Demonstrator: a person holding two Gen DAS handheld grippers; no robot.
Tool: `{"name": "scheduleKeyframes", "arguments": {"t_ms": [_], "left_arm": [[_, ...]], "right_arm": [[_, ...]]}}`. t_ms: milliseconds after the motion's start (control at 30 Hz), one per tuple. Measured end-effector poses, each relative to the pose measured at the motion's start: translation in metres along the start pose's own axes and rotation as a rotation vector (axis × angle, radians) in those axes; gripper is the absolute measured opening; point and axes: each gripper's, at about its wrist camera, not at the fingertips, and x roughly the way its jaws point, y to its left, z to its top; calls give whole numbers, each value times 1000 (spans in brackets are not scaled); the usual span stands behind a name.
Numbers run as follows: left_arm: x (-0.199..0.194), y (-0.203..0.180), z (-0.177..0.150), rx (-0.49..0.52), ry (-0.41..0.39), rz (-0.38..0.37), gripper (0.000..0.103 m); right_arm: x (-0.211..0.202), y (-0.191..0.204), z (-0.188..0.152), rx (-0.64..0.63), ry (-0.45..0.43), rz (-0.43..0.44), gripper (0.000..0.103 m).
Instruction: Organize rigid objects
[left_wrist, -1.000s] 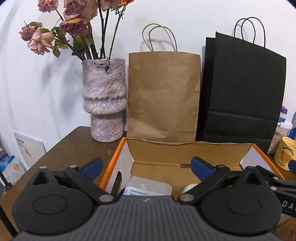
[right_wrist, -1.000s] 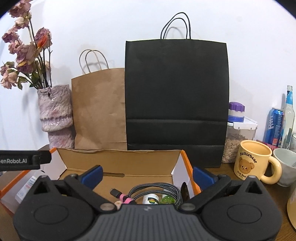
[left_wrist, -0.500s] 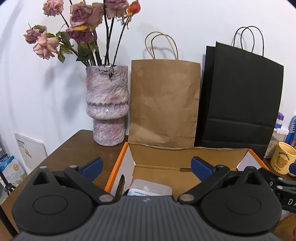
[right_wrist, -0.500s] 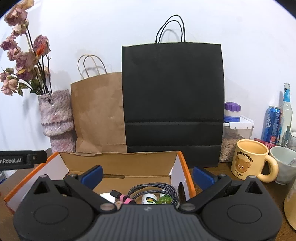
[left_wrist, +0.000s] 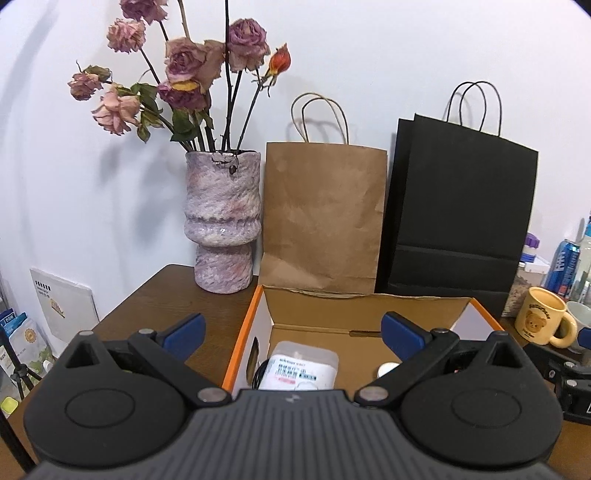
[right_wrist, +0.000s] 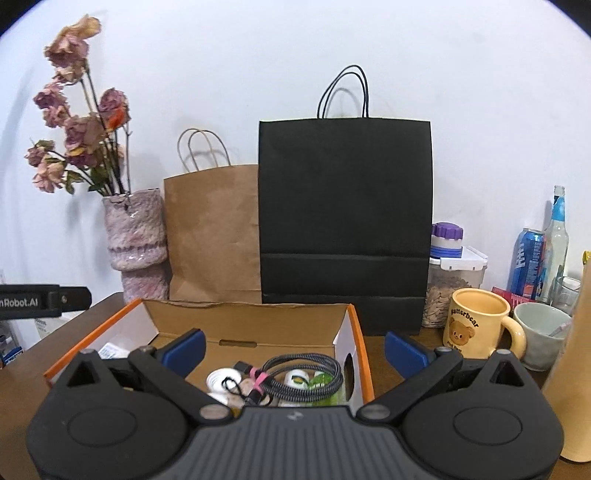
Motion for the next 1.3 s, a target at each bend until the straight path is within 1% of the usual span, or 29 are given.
{"name": "scheduleKeyframes", "arguments": {"t_ms": [367,533,733,1100,1300], "left_arm": [[-64,7,-14,26,-13,-38,103],[-94,9,-25,39,-23,-53,103],[-128,19,-46,42,5,-67,103],[-180,33,-87,62,30,-44,103],[-198,36,-111,75,71,-72,103]], "right_arm": [[-65,6,-10,2,-10,4,103],[-98,9,-21,14,-10,7,103],[-136,11,-38,16,11,15,103],[-199,19,-77,15,45,30,103],[-221,25,-94,1,57,24,103]]}}
